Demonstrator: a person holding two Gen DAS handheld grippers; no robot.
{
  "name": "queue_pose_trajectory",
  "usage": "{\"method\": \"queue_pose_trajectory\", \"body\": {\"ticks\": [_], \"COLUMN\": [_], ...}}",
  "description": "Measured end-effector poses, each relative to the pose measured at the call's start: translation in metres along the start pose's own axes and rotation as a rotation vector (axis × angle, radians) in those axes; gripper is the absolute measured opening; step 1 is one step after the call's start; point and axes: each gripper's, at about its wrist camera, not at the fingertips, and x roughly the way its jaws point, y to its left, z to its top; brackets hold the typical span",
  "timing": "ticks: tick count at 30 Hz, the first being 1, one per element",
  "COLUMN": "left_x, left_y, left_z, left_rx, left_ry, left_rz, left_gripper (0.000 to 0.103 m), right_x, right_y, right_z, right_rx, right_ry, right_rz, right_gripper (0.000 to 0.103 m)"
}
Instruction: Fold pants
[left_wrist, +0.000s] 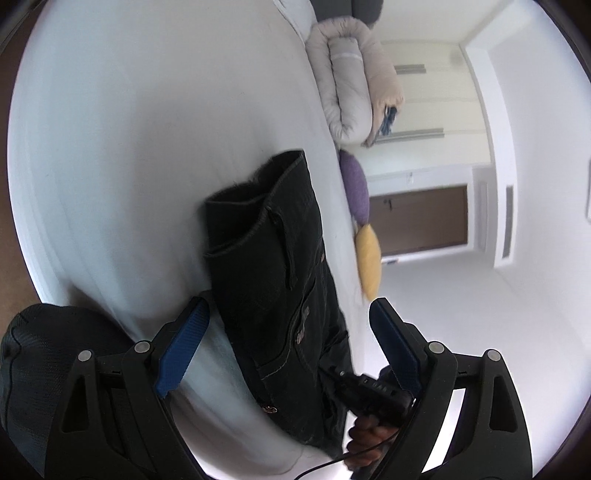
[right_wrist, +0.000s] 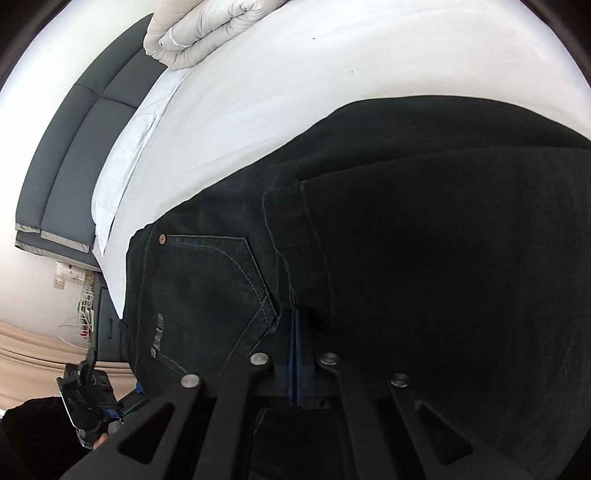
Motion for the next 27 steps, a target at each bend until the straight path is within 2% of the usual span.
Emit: {"method": "queue_pose_trajectory", "body": {"ticks": [5, 10, 20, 23, 25, 26, 27], "left_x": [-0.011, 0.013, 0.046, 0.052, 0.06, 0.06, 0.06], "left_y": [0.007, 0.001, 0.003, 0.001, -0.004, -0.004, -0.004], "left_z": [0.0, 0.009, 0.035, 0.041, 0.045, 0.045, 0.044], "left_rx": [-0.027, -0.017, -0.129, -0.141, -0.127, -0.121, -0.114], "left_ry": [-0.067, -0.013, -0.008, -0.016, -0.013, -0.005, 0.003], "left_rz": [-0.012, -0.026, -0.104, -0.102, -0.092, -0.08, -0.066], "left_gripper": [0.089, 0.089, 0.088, 0.086, 0.07, 0.046, 0.028], "right_x": [-0.002, -0.004, 0.001, 0.001, 0.002, 0.002, 0.002], "right_y": [-0.006, -0.01, 0.003, 0.006, 0.008, 0.01, 0.011], "right_z": [-0.002, 0.0, -0.001, 0.0, 0.0, 0.0, 0.001], "right_rx": [0.016, 0.008, 0.0, 0.002, 0.0, -0.001, -0.003], "right_ry": [-0.008, -0.012, -0.011, -0.009, -0.005, -0.003, 0.0], "right_rz": [0.026, 0.018, -0.004, -0.009, -0.018, -0.023, -0.03], "right_gripper": [0.0, 0.0, 0.0, 0.0, 0.0, 0.0, 0.0]}}
